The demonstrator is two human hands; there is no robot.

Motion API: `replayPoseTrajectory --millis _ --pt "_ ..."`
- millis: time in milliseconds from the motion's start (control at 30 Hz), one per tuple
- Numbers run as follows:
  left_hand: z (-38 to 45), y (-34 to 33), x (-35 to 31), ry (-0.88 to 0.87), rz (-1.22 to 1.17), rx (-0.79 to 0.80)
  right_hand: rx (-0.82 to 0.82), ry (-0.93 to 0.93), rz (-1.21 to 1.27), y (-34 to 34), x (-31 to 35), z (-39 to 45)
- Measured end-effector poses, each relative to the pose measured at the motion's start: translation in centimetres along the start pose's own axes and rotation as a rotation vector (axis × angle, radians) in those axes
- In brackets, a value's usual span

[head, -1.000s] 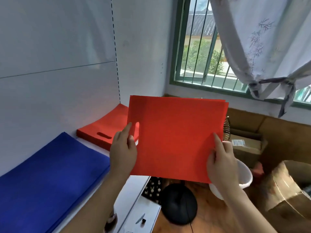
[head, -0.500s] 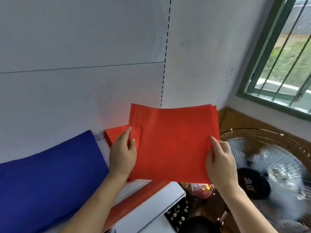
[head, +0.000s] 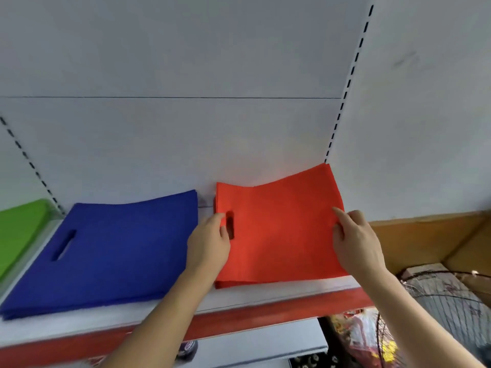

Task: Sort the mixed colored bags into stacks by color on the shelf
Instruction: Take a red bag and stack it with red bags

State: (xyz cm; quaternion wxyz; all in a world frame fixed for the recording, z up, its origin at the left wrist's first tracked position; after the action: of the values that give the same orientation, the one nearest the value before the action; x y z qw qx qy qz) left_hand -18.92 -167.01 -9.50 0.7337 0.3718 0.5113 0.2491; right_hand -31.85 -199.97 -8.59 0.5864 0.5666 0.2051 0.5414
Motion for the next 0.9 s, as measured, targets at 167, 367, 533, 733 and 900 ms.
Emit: replayPoseTrajectory --millis 167,367,533,733,900 --pt "1.0 -1.6 0.5 0.017 0.131 0.070 0.069 -0.006 -0.052 -2.0 -0.7 1.9" --pt "0.4 -2.8 0.3 0.072 0.268 0.131 0.138 -0.051 -0.114 -3.8 -2.5 2.5" --pt "0.6 -3.5 -0.4 0.124 0.350 0.190 0.260 -0.046 -0.134 -4.3 -1.6 3.0" --pt "0.3 -5.0 -0.3 0.183 0.464 0.197 0.431 -0.016 -0.197 -4.9 -1.3 2.3" --pt "0.5 -4.9 0.1 0.216 0.465 0.205 0.472 -0.004 -0.140 -5.2 -1.1 2.1"
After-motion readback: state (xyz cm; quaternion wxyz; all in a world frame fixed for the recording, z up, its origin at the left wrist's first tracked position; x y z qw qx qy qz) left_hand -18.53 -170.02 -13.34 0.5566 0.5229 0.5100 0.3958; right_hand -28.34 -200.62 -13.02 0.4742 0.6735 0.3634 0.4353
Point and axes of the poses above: each hand's wrist, its own z-axis towards the middle knuckle, its own y-axis out of the back of the hand, x = y × z, the point moved 9 cm from there along z, towards the middle knuckle, and after that the axes turned 9 degrees about x, right-handed, at the moved point
